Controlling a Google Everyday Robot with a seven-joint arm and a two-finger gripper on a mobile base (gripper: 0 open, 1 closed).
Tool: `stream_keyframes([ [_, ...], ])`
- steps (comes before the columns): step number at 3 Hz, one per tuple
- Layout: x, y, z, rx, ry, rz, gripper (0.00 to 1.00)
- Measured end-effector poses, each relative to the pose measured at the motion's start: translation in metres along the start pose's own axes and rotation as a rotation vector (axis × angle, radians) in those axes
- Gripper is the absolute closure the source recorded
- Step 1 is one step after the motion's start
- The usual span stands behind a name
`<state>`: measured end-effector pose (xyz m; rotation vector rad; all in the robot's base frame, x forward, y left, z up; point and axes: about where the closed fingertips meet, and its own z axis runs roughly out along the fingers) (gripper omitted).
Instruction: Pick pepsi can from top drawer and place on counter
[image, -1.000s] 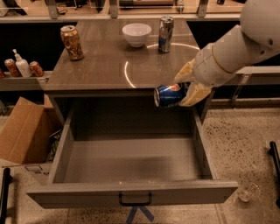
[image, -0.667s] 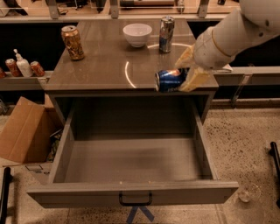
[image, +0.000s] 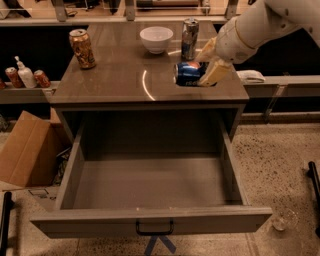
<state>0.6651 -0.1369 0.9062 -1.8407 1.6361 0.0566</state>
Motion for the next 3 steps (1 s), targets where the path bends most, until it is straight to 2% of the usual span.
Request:
stream_keyframes([
  [1, 0.001, -0.018, 0.013, -0.01, -0.029, 0.025, 0.82],
  [3, 0.004, -0.037, 0.045, -0.058, -0.057, 0.065, 0.36],
])
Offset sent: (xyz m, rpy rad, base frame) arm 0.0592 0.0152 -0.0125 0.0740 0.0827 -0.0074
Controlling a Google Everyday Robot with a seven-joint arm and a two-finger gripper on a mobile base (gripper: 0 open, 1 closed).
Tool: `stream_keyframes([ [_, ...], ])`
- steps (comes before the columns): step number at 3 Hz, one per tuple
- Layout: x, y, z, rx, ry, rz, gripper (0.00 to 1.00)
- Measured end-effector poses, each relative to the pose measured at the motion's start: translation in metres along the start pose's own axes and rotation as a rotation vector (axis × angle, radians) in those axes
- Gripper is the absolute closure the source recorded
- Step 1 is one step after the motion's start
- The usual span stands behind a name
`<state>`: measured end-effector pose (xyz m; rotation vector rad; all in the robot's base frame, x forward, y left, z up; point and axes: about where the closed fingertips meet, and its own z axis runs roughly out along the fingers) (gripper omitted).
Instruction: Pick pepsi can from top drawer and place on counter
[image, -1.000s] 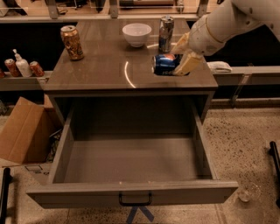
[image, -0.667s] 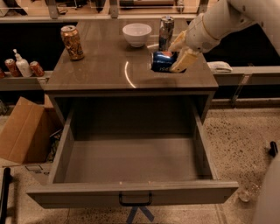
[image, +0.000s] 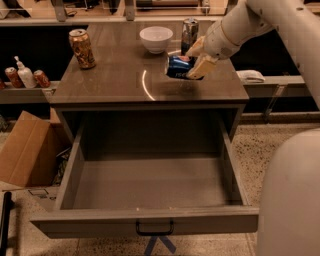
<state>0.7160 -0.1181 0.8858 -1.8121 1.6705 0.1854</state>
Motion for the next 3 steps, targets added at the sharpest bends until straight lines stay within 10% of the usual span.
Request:
stream_keyframes([
  [1, -0.001, -0.008, 0.011, -0.013, -0.011, 0.005, 0.11],
  [3, 0.002, -0.013, -0.006, 0.024, -0.038, -0.006, 0.0],
])
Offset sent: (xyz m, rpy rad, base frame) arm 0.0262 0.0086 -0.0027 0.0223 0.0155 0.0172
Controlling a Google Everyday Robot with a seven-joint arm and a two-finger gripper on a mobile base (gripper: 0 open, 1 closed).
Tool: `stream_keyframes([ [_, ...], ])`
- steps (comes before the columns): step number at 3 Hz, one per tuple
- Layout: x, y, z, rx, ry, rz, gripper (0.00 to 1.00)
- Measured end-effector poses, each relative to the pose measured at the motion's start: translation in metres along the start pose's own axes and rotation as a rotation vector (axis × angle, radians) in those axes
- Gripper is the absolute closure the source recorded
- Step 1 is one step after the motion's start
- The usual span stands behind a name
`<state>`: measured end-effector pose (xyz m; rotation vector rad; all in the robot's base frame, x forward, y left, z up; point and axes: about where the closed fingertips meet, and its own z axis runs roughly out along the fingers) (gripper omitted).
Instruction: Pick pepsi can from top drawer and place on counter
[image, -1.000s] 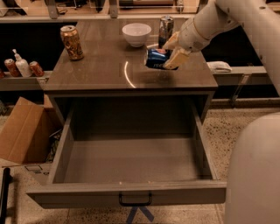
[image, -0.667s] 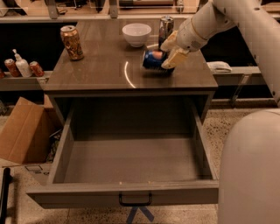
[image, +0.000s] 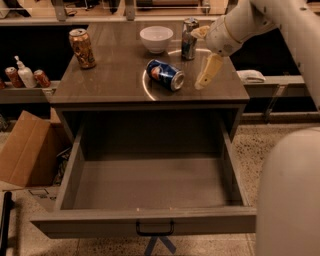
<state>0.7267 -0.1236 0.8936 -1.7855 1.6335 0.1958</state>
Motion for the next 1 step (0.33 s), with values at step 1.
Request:
stream_keyframes([
  [1, 0.0127, 0.0123, -0.0352, 0.058, -0.004, 0.013, 0.0],
])
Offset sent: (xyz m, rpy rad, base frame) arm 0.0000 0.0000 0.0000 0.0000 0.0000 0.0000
